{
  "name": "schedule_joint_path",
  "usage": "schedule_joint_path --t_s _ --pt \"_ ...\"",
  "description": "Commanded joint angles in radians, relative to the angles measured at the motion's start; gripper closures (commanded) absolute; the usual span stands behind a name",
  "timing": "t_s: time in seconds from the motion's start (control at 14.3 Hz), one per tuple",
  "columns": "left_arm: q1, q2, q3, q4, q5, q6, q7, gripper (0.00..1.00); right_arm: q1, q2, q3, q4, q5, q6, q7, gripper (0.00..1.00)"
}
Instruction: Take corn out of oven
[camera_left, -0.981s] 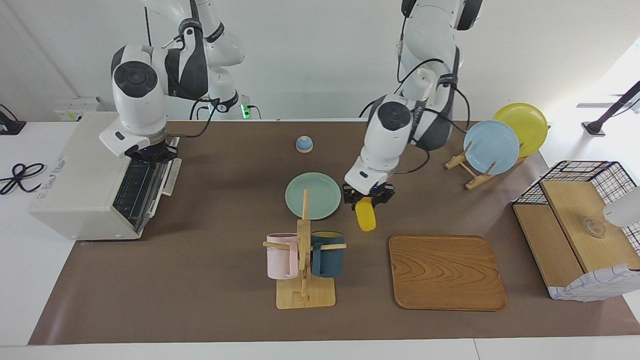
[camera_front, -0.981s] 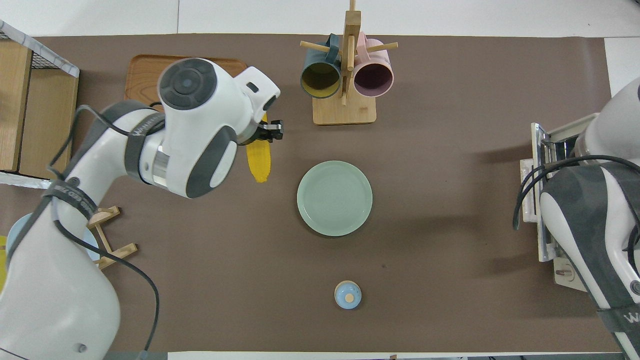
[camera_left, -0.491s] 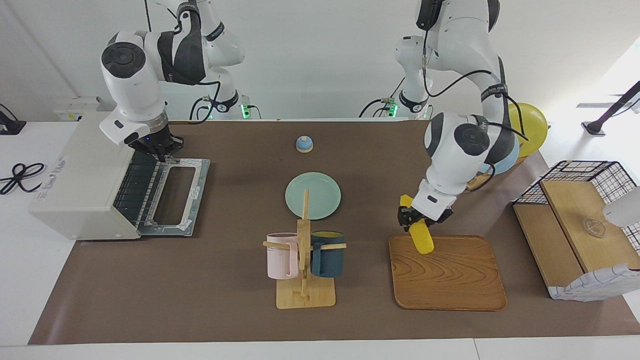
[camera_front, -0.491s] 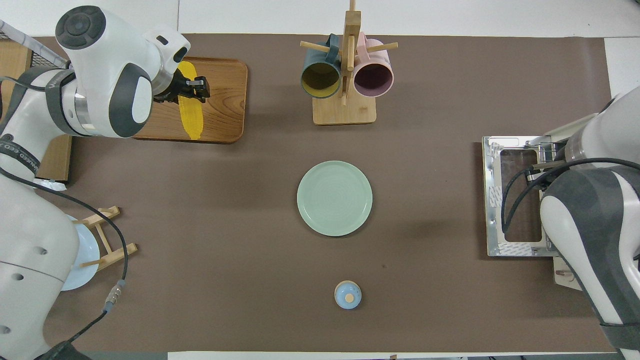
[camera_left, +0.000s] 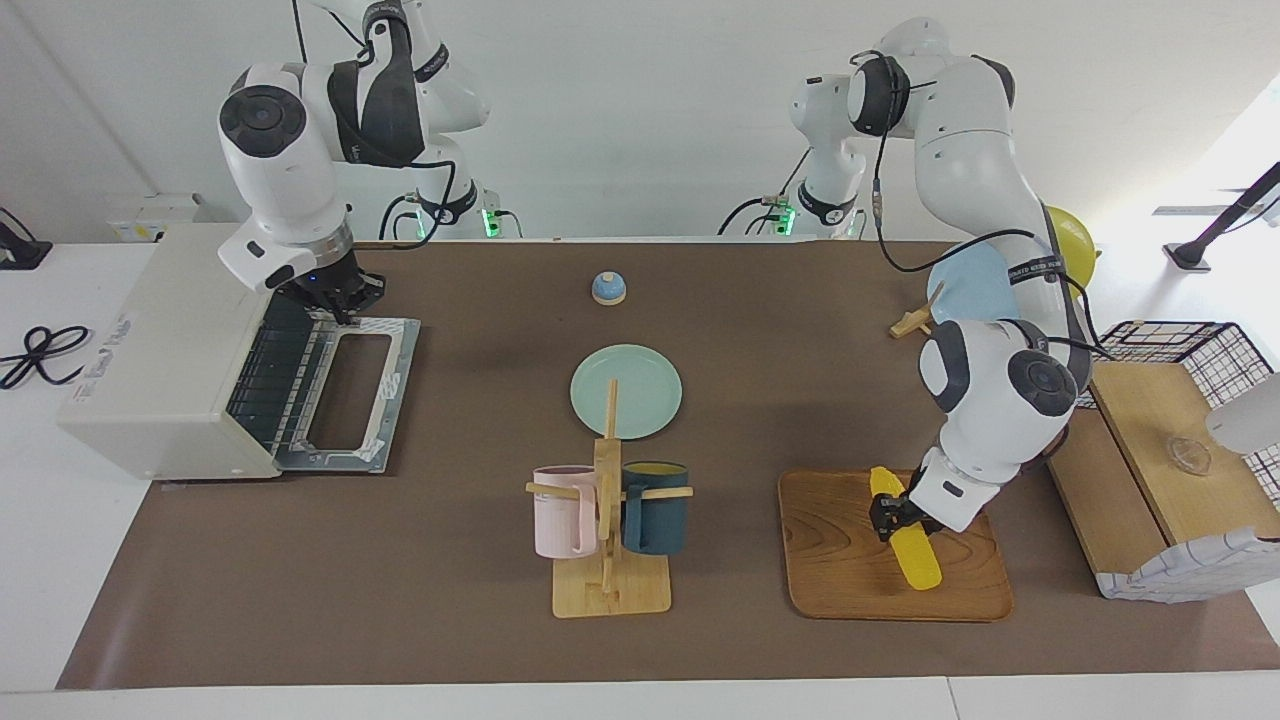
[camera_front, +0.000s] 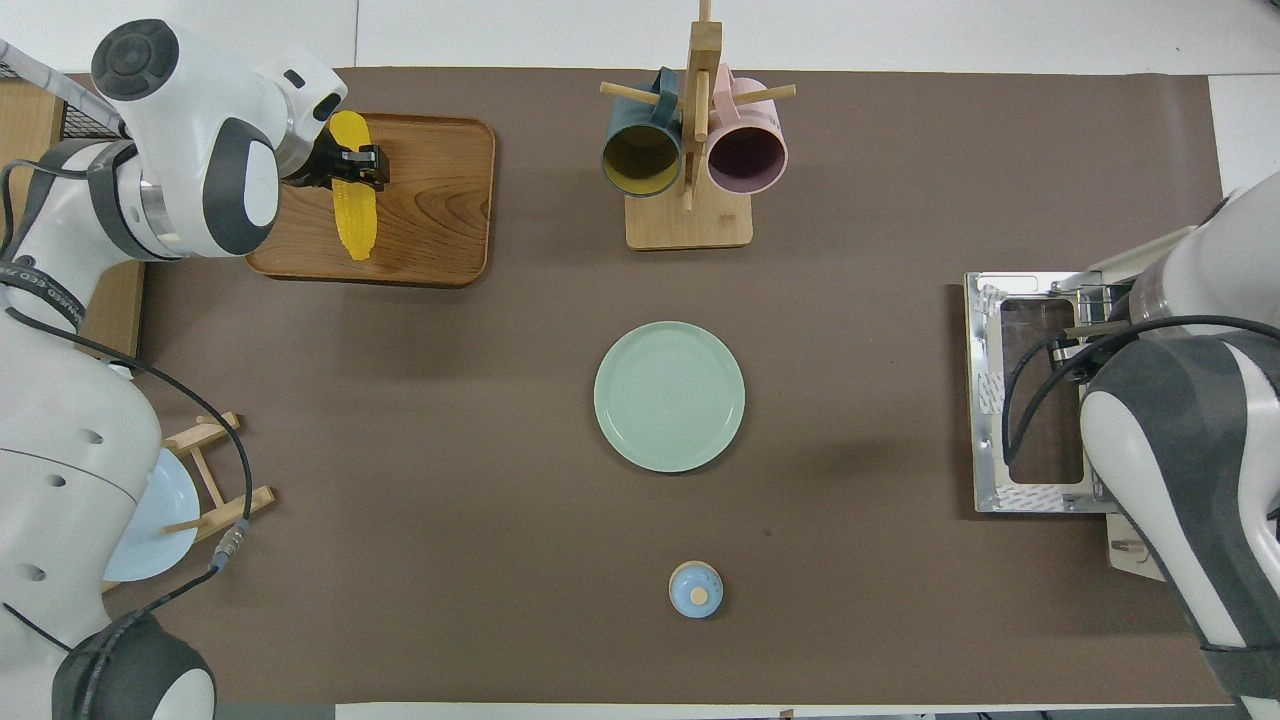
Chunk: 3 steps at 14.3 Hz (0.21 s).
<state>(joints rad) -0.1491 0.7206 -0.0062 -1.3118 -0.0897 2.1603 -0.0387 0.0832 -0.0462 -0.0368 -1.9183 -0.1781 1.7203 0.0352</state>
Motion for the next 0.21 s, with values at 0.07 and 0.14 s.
schedule_joint_path --t_s 0.07,0.14 --pt "0.008 0.046 -0.008 0.034 -0.013 0.038 0.036 1.00 -0.007 -0.012 0.003 -0.005 0.040 -0.037 0.012 0.00" --pt "0.008 0.046 -0.008 0.032 -0.013 0.041 0.039 1.00 -0.006 -0.012 0.003 -0.005 0.046 -0.039 0.025 0.00"
